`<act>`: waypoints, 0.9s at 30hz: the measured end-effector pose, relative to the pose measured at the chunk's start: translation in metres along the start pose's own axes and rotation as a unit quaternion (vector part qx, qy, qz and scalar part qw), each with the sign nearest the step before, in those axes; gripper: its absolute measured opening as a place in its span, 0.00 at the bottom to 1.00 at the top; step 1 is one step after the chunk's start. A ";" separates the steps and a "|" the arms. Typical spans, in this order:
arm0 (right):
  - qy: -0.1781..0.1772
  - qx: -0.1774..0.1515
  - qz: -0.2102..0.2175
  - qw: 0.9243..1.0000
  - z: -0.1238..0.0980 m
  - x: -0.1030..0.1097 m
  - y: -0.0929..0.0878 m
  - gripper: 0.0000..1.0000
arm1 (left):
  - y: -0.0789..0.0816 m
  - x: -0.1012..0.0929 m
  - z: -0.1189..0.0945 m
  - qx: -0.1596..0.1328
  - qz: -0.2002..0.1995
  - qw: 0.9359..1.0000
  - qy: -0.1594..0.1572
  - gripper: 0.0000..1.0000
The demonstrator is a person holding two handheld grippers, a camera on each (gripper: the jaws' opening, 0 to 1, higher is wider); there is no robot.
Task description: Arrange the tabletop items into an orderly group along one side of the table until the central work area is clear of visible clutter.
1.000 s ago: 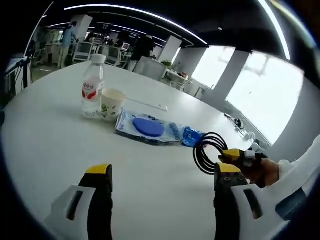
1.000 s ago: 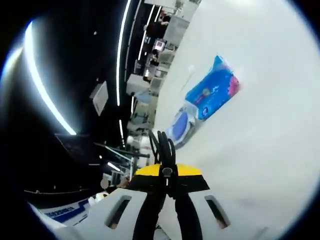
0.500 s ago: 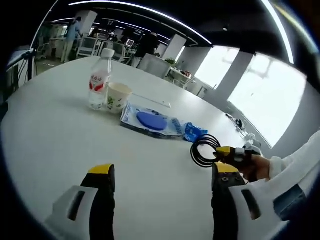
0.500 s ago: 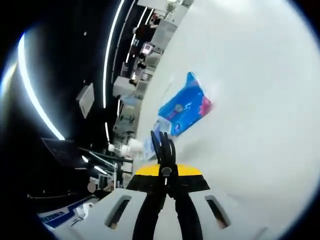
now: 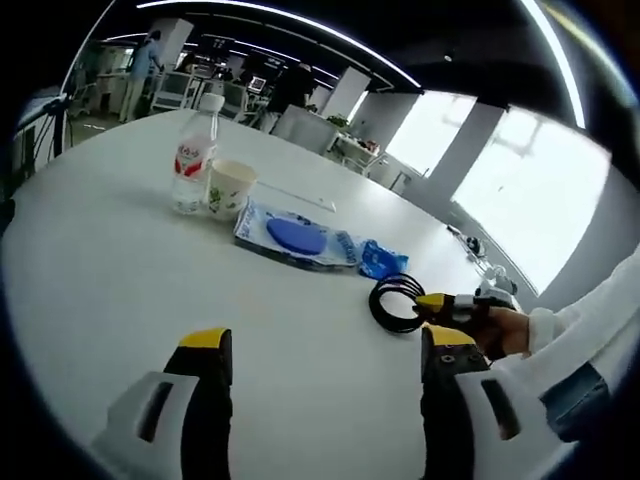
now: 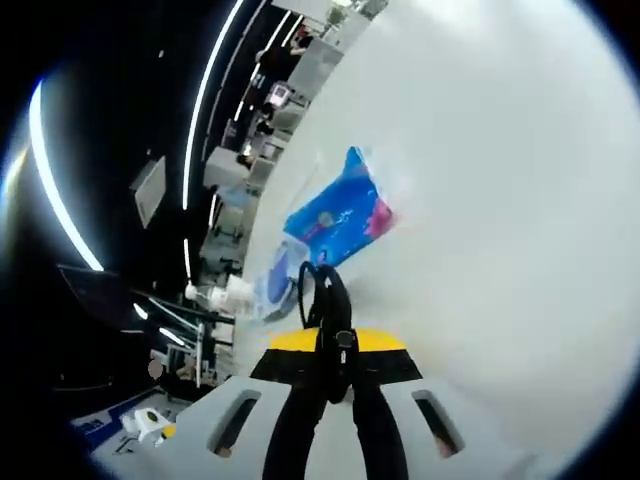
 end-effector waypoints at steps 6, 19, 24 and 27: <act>-0.039 -0.007 -0.030 0.999 0.001 -0.020 0.008 0.12 | -0.001 -0.003 -0.002 -0.001 0.004 1.000 -0.005 0.78; -0.077 -0.018 -0.070 0.994 -0.001 -0.032 0.012 0.21 | -0.005 0.000 -0.006 0.001 0.005 1.000 -0.006 0.76; -0.097 -0.023 -0.100 0.990 -0.007 -0.030 0.014 0.28 | -0.005 0.008 -0.004 0.009 0.003 1.000 0.002 0.76; -0.104 -0.028 -0.133 0.985 -0.011 -0.026 0.013 0.30 | -0.001 0.012 -0.006 0.008 0.006 1.000 0.002 0.76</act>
Point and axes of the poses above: the point that each gripper's makers call its tool centre point, and the gripper's own axes: z roughly forward along the fingers, x roughly to its left, y roughly out of its top, the point moved 1 cm from there along -z, roughly backward along the fingers, and after that the axes turned 14 degrees about x, right-handed, at the moved point
